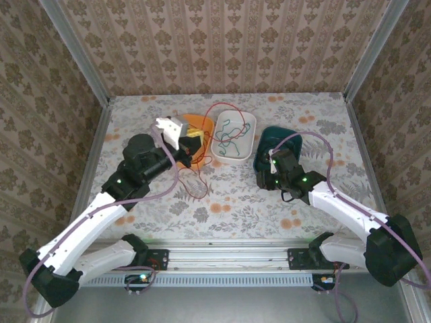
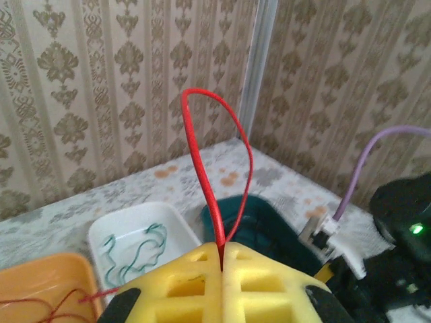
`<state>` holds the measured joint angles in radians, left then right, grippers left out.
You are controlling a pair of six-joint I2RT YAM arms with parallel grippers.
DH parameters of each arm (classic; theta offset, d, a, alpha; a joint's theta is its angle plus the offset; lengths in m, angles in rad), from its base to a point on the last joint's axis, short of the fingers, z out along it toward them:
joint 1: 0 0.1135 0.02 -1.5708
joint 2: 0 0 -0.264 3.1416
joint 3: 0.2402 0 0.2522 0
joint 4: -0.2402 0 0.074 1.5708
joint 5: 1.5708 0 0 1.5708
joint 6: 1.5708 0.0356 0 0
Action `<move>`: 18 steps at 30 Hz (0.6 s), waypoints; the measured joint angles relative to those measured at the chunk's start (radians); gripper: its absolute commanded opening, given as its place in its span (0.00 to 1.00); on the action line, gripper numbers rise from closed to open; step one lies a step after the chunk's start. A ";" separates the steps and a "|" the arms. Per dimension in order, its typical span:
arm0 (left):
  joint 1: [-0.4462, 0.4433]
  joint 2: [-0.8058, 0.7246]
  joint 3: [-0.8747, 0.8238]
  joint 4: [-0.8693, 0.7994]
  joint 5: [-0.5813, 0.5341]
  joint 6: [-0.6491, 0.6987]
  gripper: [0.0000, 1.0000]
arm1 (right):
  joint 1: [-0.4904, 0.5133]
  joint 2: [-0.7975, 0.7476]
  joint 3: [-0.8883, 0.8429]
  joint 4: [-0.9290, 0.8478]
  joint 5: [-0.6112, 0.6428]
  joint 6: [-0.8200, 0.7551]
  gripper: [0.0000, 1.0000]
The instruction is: Untangle the cables
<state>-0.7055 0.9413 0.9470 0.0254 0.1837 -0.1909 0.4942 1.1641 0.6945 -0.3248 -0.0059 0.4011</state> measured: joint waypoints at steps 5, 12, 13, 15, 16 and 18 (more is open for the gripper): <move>0.054 0.085 -0.069 0.062 0.094 -0.086 0.00 | 0.000 0.000 0.000 0.009 0.000 0.000 0.43; 0.046 0.242 -0.254 0.026 0.115 -0.168 0.00 | 0.000 -0.021 -0.007 0.009 0.001 0.000 0.43; 0.046 0.242 -0.266 0.016 0.111 -0.173 0.00 | 0.000 -0.024 -0.009 0.009 0.002 0.001 0.43; 0.051 0.241 -0.268 0.010 0.108 -0.177 0.00 | 0.000 -0.028 -0.014 0.009 0.003 0.003 0.43; 0.053 0.237 -0.266 0.010 0.108 -0.177 0.00 | 0.000 -0.028 -0.015 0.008 0.003 0.003 0.43; 0.057 0.225 -0.255 0.008 0.112 -0.176 0.00 | 0.000 -0.028 -0.015 0.008 0.003 0.003 0.43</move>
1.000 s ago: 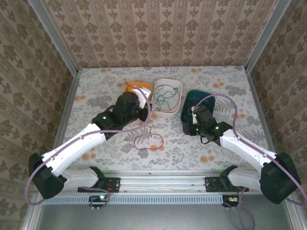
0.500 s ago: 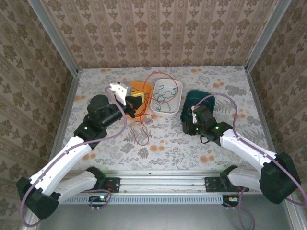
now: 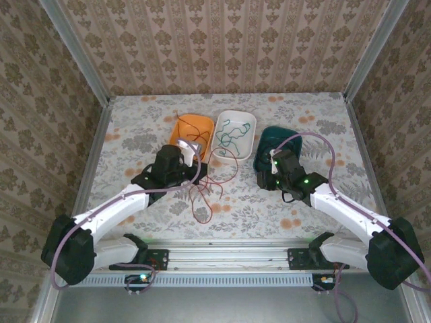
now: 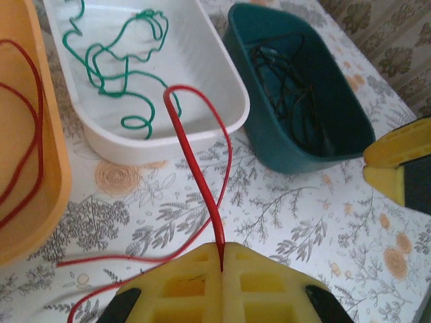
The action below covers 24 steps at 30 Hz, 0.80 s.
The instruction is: Untangle the cables
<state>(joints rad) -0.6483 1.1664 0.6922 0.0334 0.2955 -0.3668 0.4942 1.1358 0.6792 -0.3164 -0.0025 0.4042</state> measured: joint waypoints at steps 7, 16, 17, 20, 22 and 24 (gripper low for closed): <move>0.010 -0.060 0.053 0.074 0.152 -0.005 0.00 | 0.000 0.000 0.000 0.000 0.000 0.004 0.43; 0.049 -0.076 0.112 0.238 0.321 -0.076 0.00 | 0.000 0.000 -0.001 0.013 -0.027 0.013 0.42; 0.049 -0.071 0.112 0.238 0.323 -0.076 0.00 | 0.000 0.000 -0.003 0.024 -0.055 0.010 0.43; 0.048 -0.036 0.112 0.229 0.321 -0.076 0.00 | 0.021 0.000 -0.003 0.055 -0.156 -0.007 0.43; 0.044 -0.017 0.112 0.220 0.311 -0.076 0.00 | 0.064 0.000 -0.002 0.069 -0.216 -0.029 0.43; 0.037 -0.008 0.112 0.209 0.301 -0.075 0.00 | 0.119 0.003 0.008 0.071 -0.270 -0.061 0.44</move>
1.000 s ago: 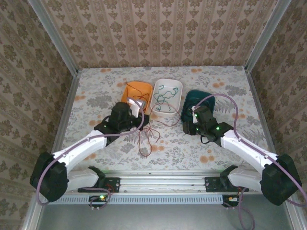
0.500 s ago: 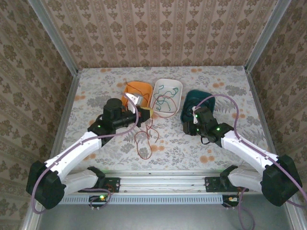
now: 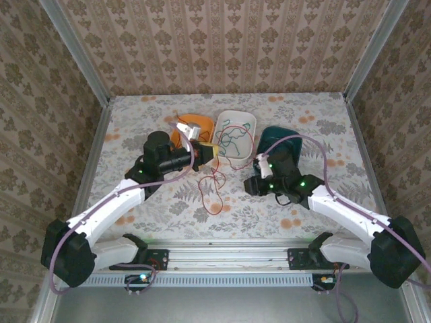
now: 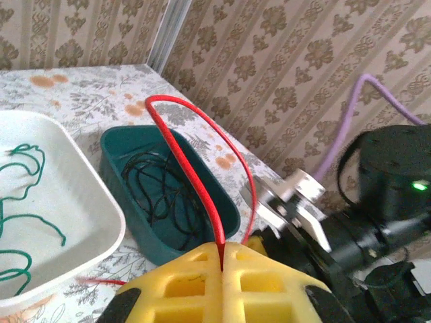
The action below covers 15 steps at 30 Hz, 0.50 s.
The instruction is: Untangle the cables
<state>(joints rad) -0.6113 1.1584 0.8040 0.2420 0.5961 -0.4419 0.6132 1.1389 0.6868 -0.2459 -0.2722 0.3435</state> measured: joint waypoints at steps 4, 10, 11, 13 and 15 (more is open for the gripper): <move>-0.021 0.001 0.010 -0.029 -0.013 0.001 0.00 | 0.091 0.062 0.076 -0.007 -0.087 -0.063 0.45; -0.032 0.007 0.057 -0.041 -0.024 0.001 0.00 | 0.143 0.202 0.182 0.040 -0.113 -0.107 0.45; -0.036 0.007 0.063 -0.041 -0.028 0.001 0.00 | 0.144 0.225 0.188 0.058 -0.112 -0.107 0.45; -0.043 0.007 0.068 -0.041 -0.032 0.001 0.00 | 0.144 0.265 0.196 0.082 -0.109 -0.106 0.44; -0.046 0.007 0.068 -0.041 -0.035 0.001 0.00 | 0.144 0.298 0.199 0.110 -0.102 -0.106 0.44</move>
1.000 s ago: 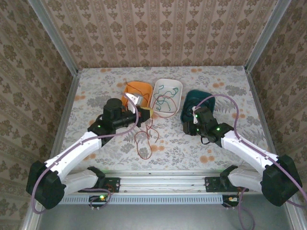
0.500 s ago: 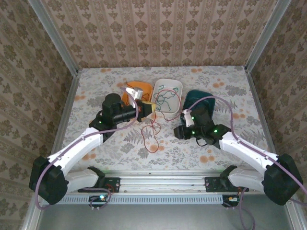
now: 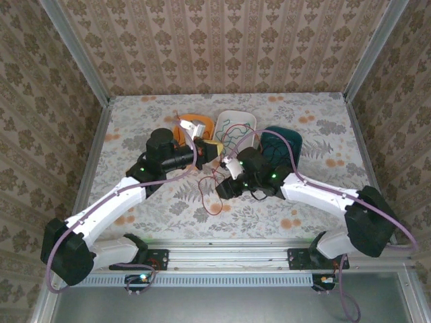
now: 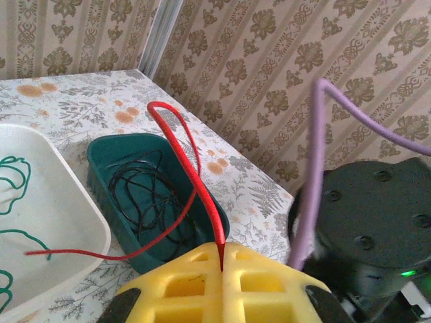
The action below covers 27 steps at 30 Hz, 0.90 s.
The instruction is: Untangle the cables
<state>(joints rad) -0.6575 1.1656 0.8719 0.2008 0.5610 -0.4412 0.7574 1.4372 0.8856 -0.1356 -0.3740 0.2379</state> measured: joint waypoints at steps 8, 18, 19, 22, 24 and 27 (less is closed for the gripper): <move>-0.019 0.000 0.001 0.000 -0.010 -0.001 0.00 | 0.000 0.079 0.010 0.134 0.039 0.037 0.44; -0.038 -0.023 0.022 -0.003 -0.033 -0.004 0.00 | 0.000 0.215 0.016 0.194 0.156 0.050 0.42; -0.038 -0.033 0.036 -0.009 -0.036 -0.004 0.00 | 0.000 0.230 0.005 0.195 0.161 0.050 0.42; -0.038 -0.068 0.085 -0.026 -0.047 0.006 0.00 | 0.000 0.264 -0.032 0.191 0.180 0.050 0.42; -0.038 -0.094 0.121 -0.045 -0.064 0.024 0.00 | 0.000 0.277 -0.059 0.188 0.188 0.050 0.42; -0.035 -0.114 0.177 -0.078 -0.115 0.053 0.00 | 0.000 0.267 -0.083 0.193 0.189 0.050 0.42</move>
<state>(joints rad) -0.6930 1.0512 1.0492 0.1230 0.4461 -0.3878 0.7574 1.7042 0.8028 0.0574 -0.1848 0.2878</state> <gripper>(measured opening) 0.049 0.419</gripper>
